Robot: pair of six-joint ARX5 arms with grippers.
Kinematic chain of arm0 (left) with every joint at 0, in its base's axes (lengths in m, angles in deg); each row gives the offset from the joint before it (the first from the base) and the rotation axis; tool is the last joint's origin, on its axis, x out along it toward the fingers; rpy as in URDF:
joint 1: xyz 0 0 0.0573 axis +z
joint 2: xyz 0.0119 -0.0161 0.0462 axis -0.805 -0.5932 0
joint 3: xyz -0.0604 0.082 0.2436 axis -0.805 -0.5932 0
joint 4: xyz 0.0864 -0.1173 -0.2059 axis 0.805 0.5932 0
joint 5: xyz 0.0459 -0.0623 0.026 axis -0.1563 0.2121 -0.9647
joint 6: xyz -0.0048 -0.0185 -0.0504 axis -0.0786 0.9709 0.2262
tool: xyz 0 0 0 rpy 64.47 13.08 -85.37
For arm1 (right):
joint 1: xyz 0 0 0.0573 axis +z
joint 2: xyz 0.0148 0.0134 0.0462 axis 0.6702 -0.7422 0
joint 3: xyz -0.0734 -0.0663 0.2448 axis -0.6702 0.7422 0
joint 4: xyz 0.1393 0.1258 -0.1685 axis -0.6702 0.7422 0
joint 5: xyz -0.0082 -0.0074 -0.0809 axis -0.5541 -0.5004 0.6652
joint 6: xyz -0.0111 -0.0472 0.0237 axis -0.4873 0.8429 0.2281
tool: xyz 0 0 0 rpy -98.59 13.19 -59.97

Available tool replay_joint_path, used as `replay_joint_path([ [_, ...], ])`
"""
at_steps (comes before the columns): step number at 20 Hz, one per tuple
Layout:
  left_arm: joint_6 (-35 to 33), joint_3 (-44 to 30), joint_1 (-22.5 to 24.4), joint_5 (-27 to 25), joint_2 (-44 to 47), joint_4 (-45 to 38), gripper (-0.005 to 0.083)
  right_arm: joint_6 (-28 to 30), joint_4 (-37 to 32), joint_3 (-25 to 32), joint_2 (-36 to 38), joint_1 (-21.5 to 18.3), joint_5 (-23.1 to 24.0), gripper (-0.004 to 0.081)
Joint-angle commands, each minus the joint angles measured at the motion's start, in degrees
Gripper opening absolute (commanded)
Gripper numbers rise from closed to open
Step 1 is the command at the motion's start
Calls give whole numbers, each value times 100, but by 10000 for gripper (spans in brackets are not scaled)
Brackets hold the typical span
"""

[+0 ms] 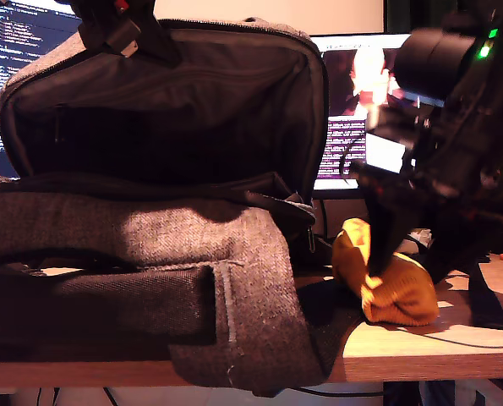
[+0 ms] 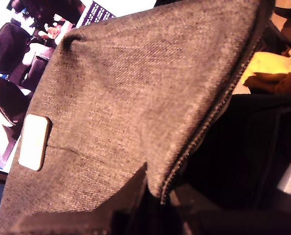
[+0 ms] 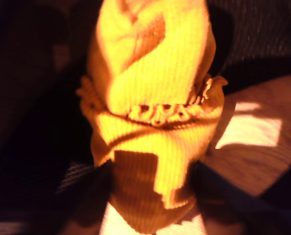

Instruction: Pack the pair of socks inside the grey Google backpack

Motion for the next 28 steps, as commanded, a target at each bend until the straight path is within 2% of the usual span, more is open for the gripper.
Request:
replay_joint_path([
  [1,39,293,33,0,48,-155,-25,-28,-46,9,-68,-11,11,-3],
  [7,42,669,33,7,48,131,-25,-162,-37,4,157,-9,-20,-13],
  [13,39,1158,35,87,48,553,-25,-247,330,7,1438,81,181,-13],
  [16,35,1272,103,162,48,549,-25,-332,328,7,2159,350,197,-13],
  [18,35,1368,144,256,48,551,-25,-313,195,7,2483,737,234,-13],
  [20,35,1502,188,330,48,564,-25,232,129,7,2586,1316,501,-13],
  [22,33,1635,240,389,48,570,-25,802,76,7,2524,1926,992,-13],
  [24,35,1744,254,466,48,688,-25,1211,-118,7,2409,2343,1377,-13],
  [28,35,1878,254,566,48,844,-25,2417,-614,7,2133,2706,1884,-13],
])
